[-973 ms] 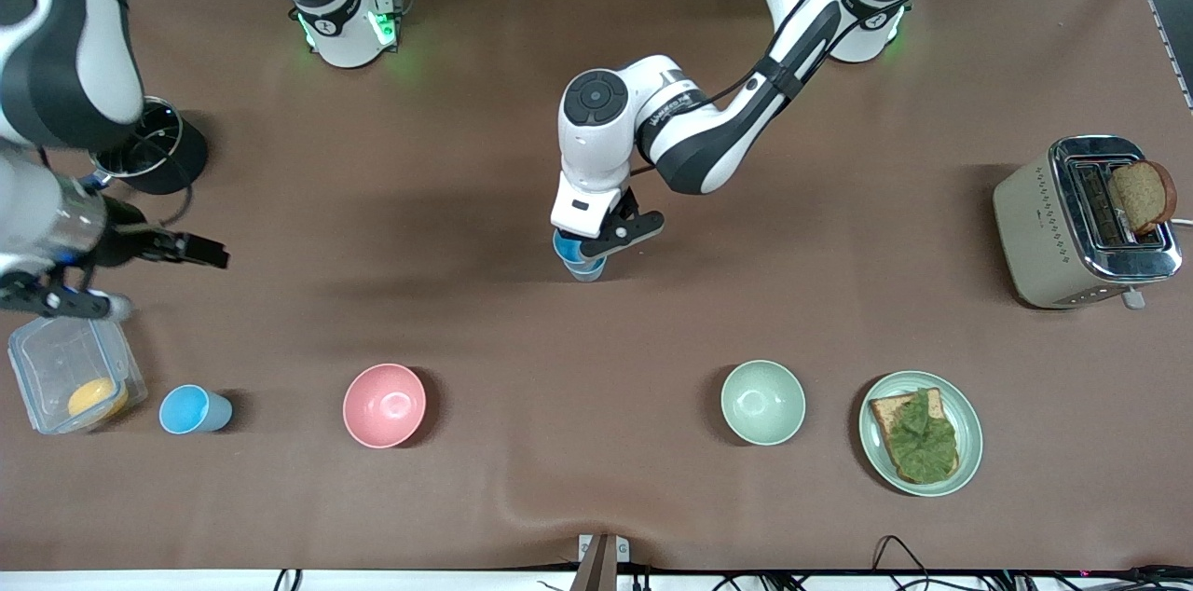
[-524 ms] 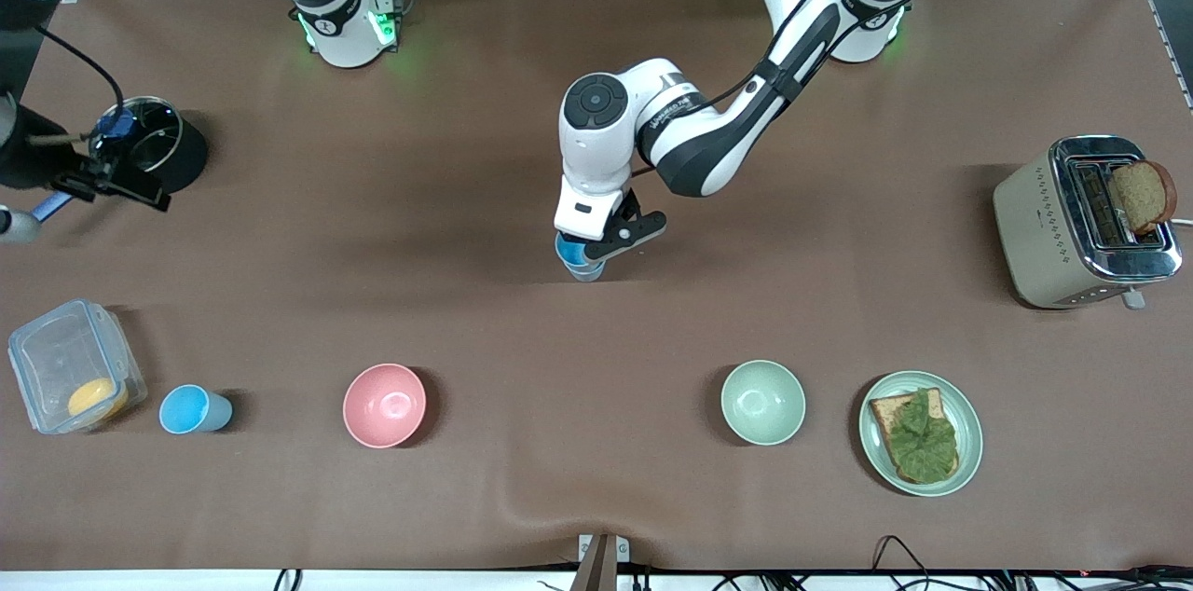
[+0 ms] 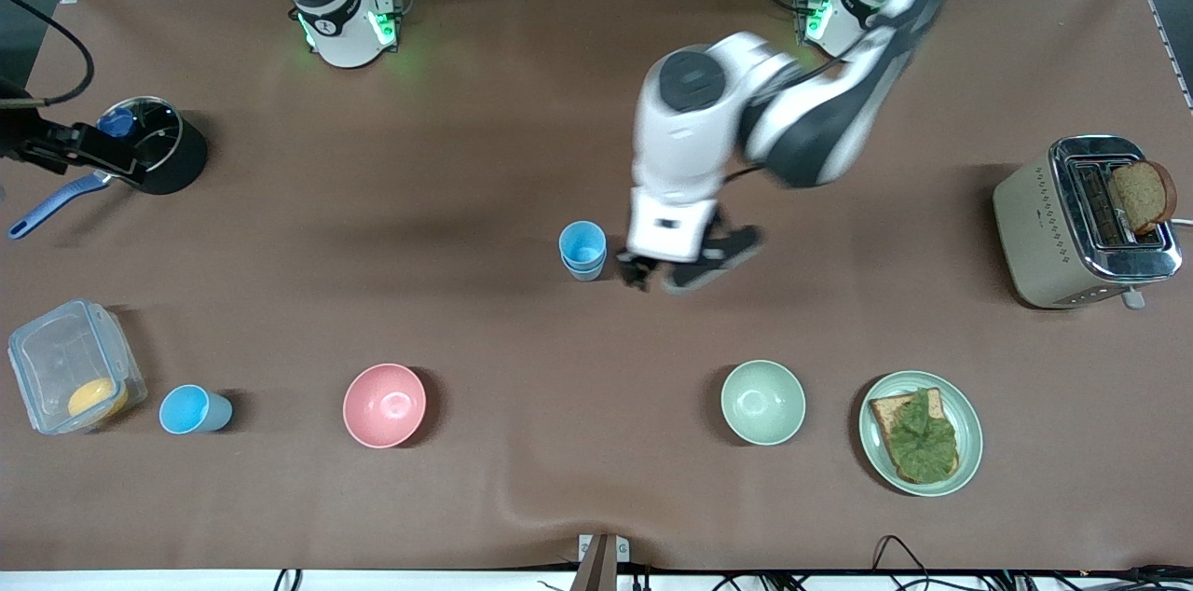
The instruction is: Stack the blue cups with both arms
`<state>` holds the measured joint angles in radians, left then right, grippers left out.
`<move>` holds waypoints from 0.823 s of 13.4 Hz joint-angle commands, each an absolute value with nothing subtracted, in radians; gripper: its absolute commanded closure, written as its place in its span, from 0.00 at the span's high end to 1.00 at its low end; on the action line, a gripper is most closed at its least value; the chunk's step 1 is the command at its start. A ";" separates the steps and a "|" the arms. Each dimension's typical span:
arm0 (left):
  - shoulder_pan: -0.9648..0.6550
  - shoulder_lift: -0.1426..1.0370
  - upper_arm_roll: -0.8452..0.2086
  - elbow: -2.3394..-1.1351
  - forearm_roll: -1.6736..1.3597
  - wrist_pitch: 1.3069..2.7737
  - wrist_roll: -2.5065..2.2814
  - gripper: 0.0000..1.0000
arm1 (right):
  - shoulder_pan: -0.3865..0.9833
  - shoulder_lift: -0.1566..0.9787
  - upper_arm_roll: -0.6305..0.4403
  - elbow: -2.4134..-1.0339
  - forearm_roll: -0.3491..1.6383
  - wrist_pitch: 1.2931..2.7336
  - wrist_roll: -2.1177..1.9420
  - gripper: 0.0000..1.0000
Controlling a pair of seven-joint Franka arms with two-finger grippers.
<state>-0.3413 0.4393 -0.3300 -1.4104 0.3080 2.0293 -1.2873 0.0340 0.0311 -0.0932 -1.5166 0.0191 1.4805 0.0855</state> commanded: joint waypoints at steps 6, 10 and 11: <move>-0.078 0.221 -0.342 -1.448 0.152 1.835 -0.886 1.00 | 0.018 0.040 -0.061 -1.497 -0.012 1.460 0.066 1.00; 0.017 0.149 -0.330 -1.456 0.058 1.754 -0.596 1.00 | 0.034 0.040 -0.061 -1.497 -0.017 1.460 0.067 1.00; 0.032 0.134 -0.306 -1.454 0.049 1.706 -0.524 1.00 | 0.034 0.043 -0.061 -1.497 -0.017 1.462 0.069 1.00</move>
